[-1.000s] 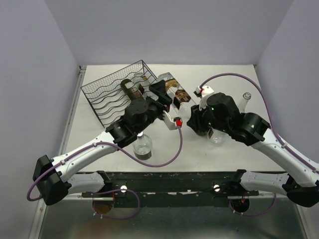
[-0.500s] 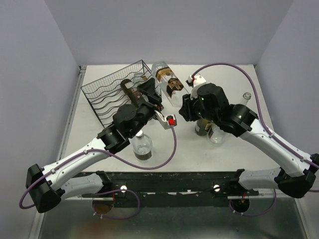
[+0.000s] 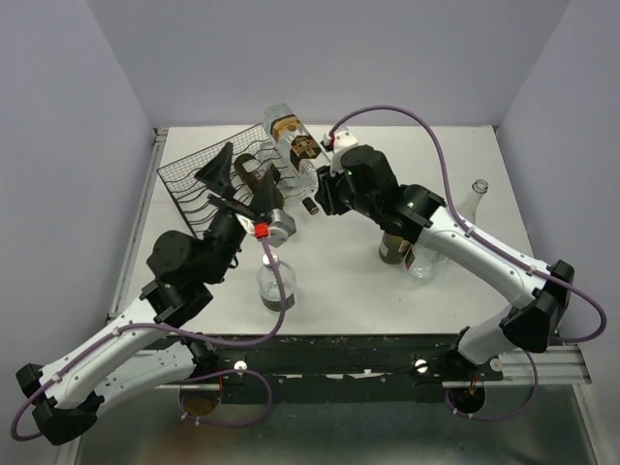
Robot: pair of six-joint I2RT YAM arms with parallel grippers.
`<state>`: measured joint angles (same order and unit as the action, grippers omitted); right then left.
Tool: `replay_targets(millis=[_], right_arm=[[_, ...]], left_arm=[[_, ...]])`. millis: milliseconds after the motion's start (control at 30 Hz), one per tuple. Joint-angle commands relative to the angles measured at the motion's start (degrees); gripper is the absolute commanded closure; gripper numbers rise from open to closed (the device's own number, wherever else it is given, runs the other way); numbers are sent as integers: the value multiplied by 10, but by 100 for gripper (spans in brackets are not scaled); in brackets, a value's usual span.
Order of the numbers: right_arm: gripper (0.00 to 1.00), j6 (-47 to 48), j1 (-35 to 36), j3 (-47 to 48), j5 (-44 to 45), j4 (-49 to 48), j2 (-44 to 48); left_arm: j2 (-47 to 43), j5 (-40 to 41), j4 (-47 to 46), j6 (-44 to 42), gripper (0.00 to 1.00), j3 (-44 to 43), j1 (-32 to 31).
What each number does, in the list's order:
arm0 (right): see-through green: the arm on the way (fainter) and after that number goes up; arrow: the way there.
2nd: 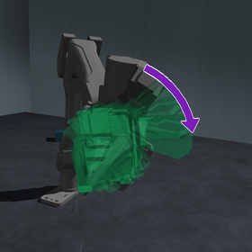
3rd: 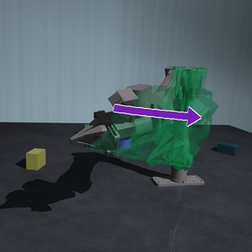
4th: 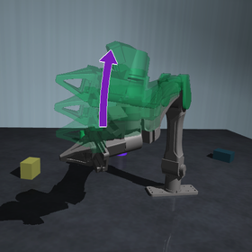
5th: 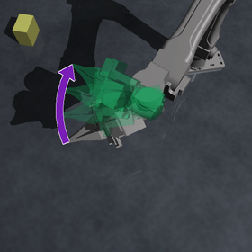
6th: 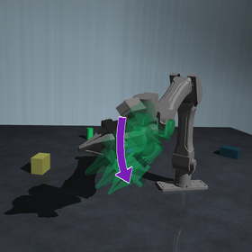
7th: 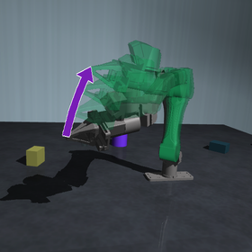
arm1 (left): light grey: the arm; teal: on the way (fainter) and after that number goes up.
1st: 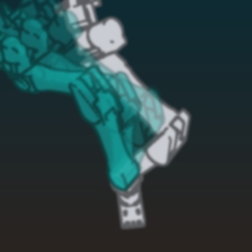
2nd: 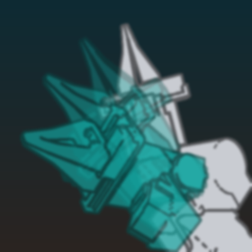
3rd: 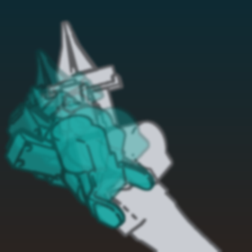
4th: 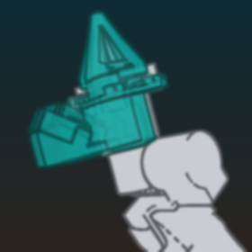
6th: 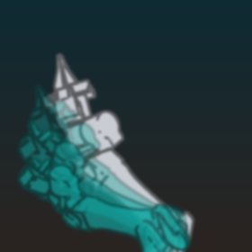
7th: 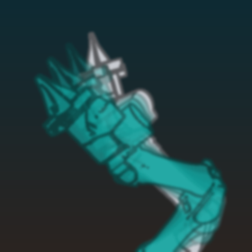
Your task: Put the wine bottle on the wine rack
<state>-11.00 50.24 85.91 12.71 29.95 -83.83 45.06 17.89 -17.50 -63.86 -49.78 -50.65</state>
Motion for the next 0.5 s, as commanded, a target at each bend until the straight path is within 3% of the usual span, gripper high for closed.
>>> replay_targets(millis=[0,200,467], right_arm=[[100,28,-1,65,29,-182,-49],[100,48,-1,158,26,-192,-165],[99,64,-19,247,43,-179,-281]], left_arm=[[-57,26,-25,151,1,-25,-2],[-121,32,-20,244,1,-25,-2],[-161,108,-9,328,1,-25,-3]])
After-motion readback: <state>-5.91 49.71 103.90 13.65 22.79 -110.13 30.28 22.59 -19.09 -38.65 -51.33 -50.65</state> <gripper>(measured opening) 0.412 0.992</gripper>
